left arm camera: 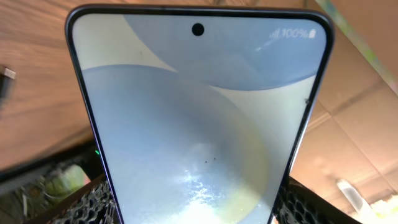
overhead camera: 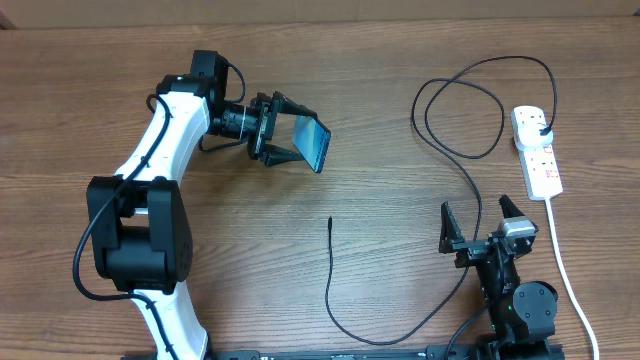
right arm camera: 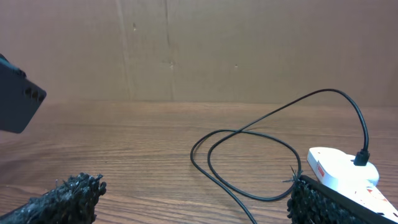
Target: Plug charger to phone and switch on socket
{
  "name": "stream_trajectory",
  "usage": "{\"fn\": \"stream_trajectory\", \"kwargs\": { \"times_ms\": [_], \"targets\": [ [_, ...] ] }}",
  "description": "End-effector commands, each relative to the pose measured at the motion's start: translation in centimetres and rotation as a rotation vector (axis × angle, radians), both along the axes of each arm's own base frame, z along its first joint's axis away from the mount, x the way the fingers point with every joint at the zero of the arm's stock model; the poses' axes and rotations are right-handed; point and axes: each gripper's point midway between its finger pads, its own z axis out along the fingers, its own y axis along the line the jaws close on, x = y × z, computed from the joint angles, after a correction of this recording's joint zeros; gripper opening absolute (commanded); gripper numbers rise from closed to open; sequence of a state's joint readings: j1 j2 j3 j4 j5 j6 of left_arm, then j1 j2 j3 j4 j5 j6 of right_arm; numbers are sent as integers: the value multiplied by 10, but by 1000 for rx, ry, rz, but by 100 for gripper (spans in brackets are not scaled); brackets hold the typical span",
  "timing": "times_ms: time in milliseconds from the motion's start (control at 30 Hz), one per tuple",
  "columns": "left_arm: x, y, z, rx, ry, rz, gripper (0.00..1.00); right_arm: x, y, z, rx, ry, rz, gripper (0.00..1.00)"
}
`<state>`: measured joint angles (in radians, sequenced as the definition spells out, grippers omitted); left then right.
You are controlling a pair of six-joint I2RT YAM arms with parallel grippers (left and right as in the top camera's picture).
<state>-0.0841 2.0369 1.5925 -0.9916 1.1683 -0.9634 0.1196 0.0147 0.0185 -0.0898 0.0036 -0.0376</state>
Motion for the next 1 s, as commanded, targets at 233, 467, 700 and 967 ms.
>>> {"fn": "stream_trajectory", "kwargs": {
  "times_ms": [233,467,700,967],
  "targets": [
    [15,27,-36,284,-58,35,4,0,2,-1,-4,-9,10,100],
    [14,43,-53,417,-46,50,4,0,2,-1,-4,-8,10,100],
    [14,46,-56,442,-44,52,4,0,2,-1,-4,-8,10,100],
    [14,46,-56,442,-45,51,4,0,1,-1,-4,-9,6,100]
  ]
}}
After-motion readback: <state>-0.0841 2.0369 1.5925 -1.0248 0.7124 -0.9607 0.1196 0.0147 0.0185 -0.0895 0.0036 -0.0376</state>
